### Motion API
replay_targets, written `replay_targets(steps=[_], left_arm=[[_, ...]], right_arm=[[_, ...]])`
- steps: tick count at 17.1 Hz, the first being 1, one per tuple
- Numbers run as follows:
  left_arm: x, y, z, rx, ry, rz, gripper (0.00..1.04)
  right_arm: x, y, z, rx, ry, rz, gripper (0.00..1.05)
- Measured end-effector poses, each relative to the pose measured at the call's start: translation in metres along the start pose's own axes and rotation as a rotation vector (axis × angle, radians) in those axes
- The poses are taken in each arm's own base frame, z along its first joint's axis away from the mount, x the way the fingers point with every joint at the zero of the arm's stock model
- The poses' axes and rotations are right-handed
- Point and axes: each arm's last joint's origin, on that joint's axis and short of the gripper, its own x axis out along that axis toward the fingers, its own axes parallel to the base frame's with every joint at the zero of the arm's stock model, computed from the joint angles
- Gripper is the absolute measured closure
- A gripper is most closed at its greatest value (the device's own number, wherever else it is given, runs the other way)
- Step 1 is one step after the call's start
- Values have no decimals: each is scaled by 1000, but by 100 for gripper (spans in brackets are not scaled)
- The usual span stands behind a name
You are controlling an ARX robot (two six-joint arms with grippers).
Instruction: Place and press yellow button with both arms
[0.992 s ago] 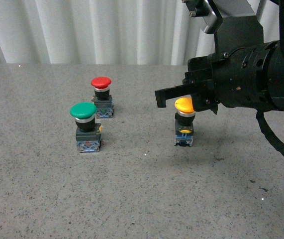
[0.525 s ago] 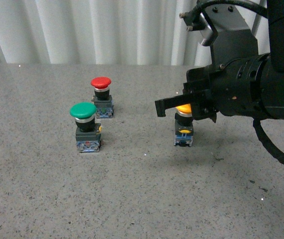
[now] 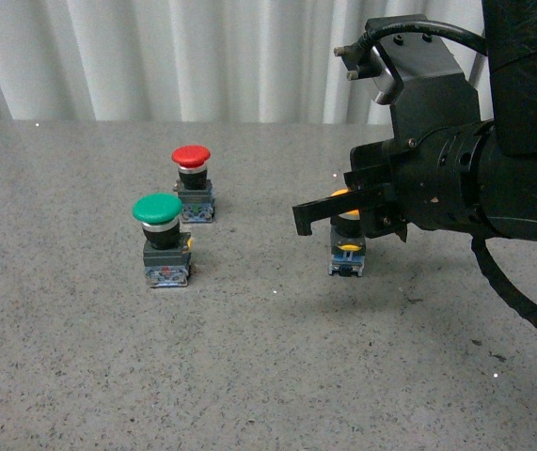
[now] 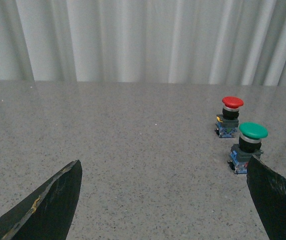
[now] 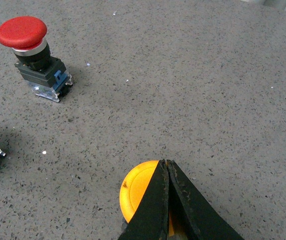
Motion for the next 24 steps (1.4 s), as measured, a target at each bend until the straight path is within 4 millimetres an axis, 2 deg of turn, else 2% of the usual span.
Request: replay_targets(steps=[5, 8, 12, 14, 16, 20, 21, 22, 23, 24], left_arm=[[0, 0, 0, 0, 0, 0, 7], [0, 0, 0, 0, 0, 0, 7], [0, 0, 0, 0, 0, 0, 7], [0, 0, 0, 0, 0, 0, 7], [0, 0, 0, 0, 0, 0, 7], [0, 0, 0, 0, 0, 0, 7], [0, 0, 0, 0, 0, 0, 7], [0, 0, 0, 0, 0, 0, 7], [0, 0, 0, 0, 0, 0, 7], [0, 0, 0, 0, 0, 0, 7]], right_arm=[[-3, 0, 3, 24, -33, 3, 103], [-8, 1, 11, 99, -129, 13, 103], [-37, -1, 50, 247, -372, 40, 103], [-51, -3, 58, 299, -413, 76, 103], [-69, -5, 55, 345, -426, 110, 103], [-126, -12, 46, 388, -504, 188, 103], [-140, -15, 36, 367, -499, 48, 103], [-154, -24, 17, 309, -489, -140, 103], [-169, -40, -7, 256, -459, -285, 103], [-185, -52, -29, 215, -433, -356, 103]])
